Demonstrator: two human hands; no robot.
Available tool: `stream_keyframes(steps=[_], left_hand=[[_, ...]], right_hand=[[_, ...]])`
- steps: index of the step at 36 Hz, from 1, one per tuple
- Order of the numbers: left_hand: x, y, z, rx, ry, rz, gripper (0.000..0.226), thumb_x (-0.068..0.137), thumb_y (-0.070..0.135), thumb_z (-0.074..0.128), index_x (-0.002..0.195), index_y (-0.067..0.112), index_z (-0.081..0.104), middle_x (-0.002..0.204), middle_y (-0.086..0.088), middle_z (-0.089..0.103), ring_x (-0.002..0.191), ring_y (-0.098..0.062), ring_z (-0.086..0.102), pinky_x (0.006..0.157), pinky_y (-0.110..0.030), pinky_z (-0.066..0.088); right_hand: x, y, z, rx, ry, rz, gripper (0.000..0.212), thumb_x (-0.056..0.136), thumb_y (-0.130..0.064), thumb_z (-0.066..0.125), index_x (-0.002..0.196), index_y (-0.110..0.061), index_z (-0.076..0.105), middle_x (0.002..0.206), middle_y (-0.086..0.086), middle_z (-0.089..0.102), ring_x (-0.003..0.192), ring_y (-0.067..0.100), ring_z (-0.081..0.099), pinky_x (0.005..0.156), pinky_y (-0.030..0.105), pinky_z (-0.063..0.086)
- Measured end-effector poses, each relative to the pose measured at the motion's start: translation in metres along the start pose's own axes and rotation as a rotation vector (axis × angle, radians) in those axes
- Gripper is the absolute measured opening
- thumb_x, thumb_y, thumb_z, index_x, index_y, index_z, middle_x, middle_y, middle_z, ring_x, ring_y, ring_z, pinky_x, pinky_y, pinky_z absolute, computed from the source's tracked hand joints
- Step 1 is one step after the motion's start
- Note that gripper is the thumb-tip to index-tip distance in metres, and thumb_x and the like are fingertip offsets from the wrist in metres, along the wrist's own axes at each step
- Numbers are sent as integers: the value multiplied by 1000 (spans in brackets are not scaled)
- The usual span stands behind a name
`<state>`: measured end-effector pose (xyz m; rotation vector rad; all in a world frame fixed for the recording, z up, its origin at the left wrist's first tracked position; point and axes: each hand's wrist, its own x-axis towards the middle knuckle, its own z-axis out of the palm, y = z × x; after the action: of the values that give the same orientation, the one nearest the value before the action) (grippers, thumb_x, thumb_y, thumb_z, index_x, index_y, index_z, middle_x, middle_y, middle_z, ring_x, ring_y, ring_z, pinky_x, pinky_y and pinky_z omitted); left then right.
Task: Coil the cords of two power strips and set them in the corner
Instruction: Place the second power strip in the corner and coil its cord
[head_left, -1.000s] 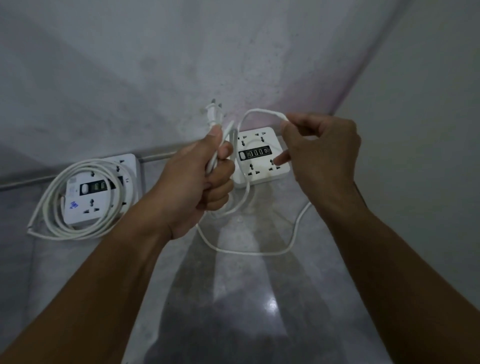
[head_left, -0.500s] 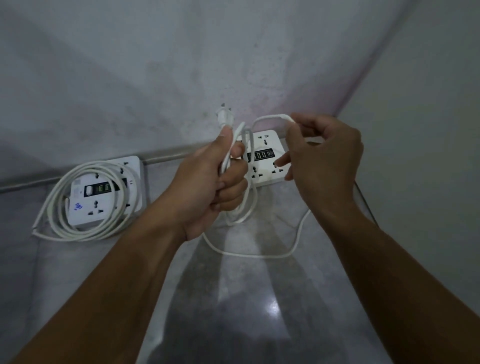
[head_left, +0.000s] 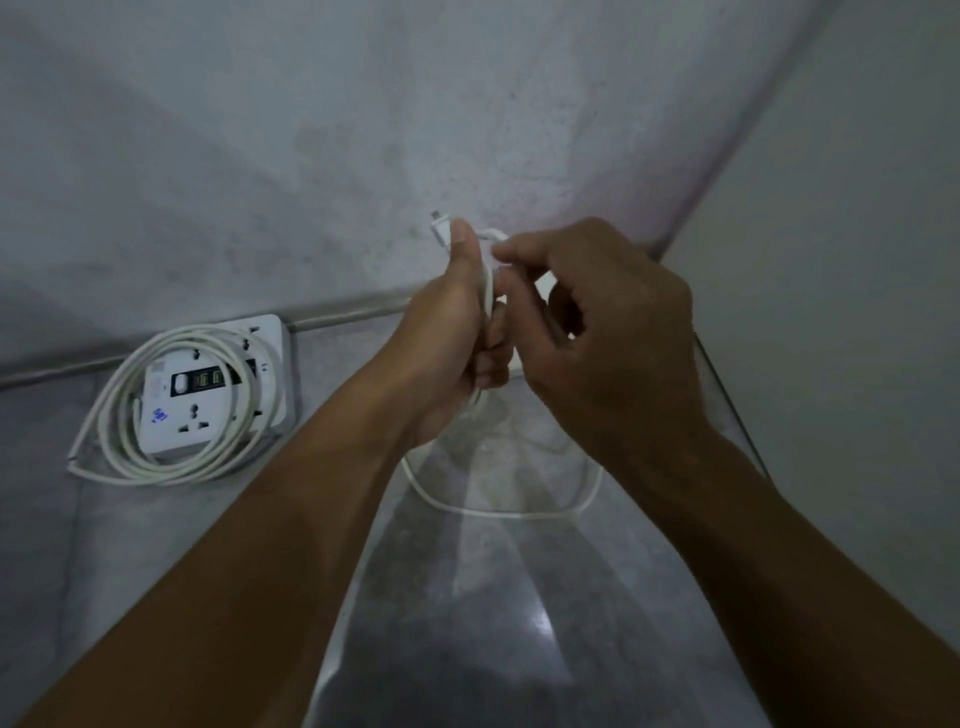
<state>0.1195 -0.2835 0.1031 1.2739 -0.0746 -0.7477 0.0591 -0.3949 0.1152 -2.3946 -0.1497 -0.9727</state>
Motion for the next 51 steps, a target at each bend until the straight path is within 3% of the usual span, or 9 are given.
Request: stream_keyframes(steps=[7, 12, 16, 20, 28, 33, 41, 45, 51], left_hand=[[5, 10, -9, -127, 114, -20, 37, 102, 44, 42, 85, 14, 55, 62, -4, 44, 52, -15, 41, 47, -24, 35], [4, 17, -12, -244, -23, -14, 35, 107, 31, 32, 78, 15, 45, 61, -4, 56, 54, -21, 54, 55, -29, 49], [5, 20, -25, -381, -37, 73, 38, 107, 36, 29, 79, 16, 45, 57, 0, 50, 54, -21, 58, 62, -30, 53], [4, 28, -47, -479, -93, 114, 41, 107, 43, 26, 79, 19, 45, 49, 6, 33, 39, -10, 31, 47, -24, 38], [-4, 34, -82, -417, -170, 116, 38, 104, 41, 28, 75, 23, 43, 45, 7, 23, 37, -8, 11, 38, -24, 13], [-7, 34, -85, -409, -153, 122, 39, 104, 40, 28, 72, 23, 42, 43, 8, 22, 36, -8, 9, 38, -25, 10], [-10, 21, -84, -446, -94, 113, 39, 104, 39, 29, 70, 23, 40, 43, 9, 20, 35, -9, 7, 37, -25, 8], [-15, 11, -86, -460, -97, 99, 39, 104, 40, 30, 70, 23, 40, 45, 8, 14, 35, -9, 6, 36, -25, 8], [-17, 5, -90, -482, -114, 101, 40, 104, 40, 29, 69, 23, 39, 41, 9, 20, 35, -10, 6, 35, -25, 9]], right_hand=[[-15, -4, 0, 133, -173, -67, 22, 90, -6, 72, 111, -3, 65, 89, 3, 69, 62, -7, 46, 61, 7, 42], [-37, -8, 9, 446, -182, 268, 53, 81, -8, 80, 109, -29, 40, 79, 0, 66, 58, 17, 65, 52, 31, 54], [-65, 0, 18, 501, -278, 394, 53, 86, -7, 75, 110, -35, 36, 71, 3, 66, 57, 16, 66, 52, 30, 56], [-101, 29, 22, 374, -626, 274, 18, 105, -27, 46, 122, -29, 41, 68, 3, 63, 52, 15, 60, 50, 40, 51], [-130, 91, 16, 87, -967, 281, 42, 99, -58, 23, 79, -30, 48, 75, -6, 54, 75, 15, 48, 74, 45, 46], [-137, 94, 14, 283, -929, 497, 71, 94, -66, 28, 65, -9, 58, 65, 14, 61, 65, 24, 60, 66, 30, 44], [-134, 90, 14, 515, -649, 1016, 67, 95, -67, 25, 49, -22, 45, 45, -4, 43, 44, 12, 46, 54, 23, 41], [-118, 103, 7, 1185, -413, 1454, 46, 97, -42, 49, 55, -24, 41, 53, -5, 23, 44, 14, 26, 58, 35, 44], [-110, 123, -11, 1956, -346, 1294, 19, 99, -29, 40, 102, -15, 53, 69, -9, 28, 61, 10, 47, 85, 36, 44]])
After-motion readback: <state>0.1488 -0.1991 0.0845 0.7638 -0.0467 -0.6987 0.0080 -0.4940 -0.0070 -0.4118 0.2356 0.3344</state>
